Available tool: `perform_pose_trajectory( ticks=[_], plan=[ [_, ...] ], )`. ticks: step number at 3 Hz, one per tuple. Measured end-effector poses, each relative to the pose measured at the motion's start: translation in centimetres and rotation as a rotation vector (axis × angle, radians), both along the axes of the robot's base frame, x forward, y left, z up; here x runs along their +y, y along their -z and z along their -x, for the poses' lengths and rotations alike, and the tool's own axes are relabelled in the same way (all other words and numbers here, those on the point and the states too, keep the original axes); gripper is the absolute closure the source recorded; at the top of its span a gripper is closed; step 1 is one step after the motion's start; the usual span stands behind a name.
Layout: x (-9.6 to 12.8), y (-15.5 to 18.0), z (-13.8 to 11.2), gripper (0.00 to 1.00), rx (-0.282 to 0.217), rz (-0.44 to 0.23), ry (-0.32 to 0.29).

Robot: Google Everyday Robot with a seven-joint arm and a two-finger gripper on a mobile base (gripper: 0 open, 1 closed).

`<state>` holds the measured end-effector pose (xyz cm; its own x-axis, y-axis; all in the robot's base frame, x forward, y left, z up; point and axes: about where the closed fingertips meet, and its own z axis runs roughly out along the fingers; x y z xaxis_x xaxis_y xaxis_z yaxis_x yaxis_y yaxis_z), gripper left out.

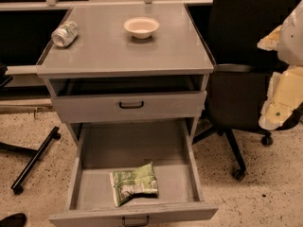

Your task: Pick green jalapeno chip bag from middle drawer and place on counter

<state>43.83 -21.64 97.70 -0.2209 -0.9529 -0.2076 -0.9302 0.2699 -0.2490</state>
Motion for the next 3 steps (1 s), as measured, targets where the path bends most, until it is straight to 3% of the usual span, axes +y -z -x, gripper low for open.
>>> perform_pose_trajectory(
  ticks=[1, 2, 3],
  plan=[
    [0.0, 0.0, 0.0, 0.00, 0.000, 0.000, 0.000],
    [1.6, 3.2, 0.5, 0.00, 0.026, -0.065, -0.017],
    [7.0, 8.9, 2.0, 0.00, 0.050, -0.206, -0.108]
  ],
)
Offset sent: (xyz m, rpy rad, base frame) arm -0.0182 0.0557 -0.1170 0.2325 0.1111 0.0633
